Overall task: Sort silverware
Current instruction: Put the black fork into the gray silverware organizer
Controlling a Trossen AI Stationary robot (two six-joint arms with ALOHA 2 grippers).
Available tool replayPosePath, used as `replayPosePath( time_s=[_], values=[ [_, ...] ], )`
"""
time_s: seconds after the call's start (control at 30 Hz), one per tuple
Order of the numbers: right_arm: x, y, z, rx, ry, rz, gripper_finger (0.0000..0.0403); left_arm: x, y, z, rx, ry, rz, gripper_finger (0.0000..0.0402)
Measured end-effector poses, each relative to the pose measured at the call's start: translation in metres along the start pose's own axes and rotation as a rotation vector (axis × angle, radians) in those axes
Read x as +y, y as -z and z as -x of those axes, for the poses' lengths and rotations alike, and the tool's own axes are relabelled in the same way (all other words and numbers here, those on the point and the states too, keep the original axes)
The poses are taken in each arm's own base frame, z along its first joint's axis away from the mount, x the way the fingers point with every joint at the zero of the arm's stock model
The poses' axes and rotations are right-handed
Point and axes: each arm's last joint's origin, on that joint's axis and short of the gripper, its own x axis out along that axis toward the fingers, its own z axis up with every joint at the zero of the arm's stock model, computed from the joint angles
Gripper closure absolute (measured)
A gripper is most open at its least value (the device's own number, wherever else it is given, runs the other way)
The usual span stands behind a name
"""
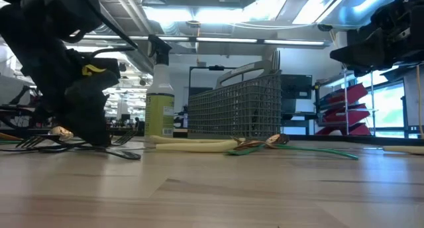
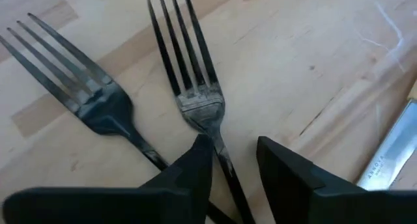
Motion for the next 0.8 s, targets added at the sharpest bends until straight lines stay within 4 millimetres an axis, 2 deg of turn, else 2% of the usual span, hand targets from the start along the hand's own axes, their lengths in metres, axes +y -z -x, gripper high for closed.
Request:
replayPosePath(
  time_s=[0.27, 0.8],
  values=[
    [0.0, 0.0, 0.0, 0.0, 0.0, 0.0, 0.0403, -0.002, 0.001, 0.001, 0.016, 0.024, -0.036, 0.0391],
    [0.0, 0.0, 0.0, 0.0, 0.0, 0.0, 0.0403, -0.02, -0.01, 0.008, 0.015, 0.105, -0.193, 0.0396]
  ],
)
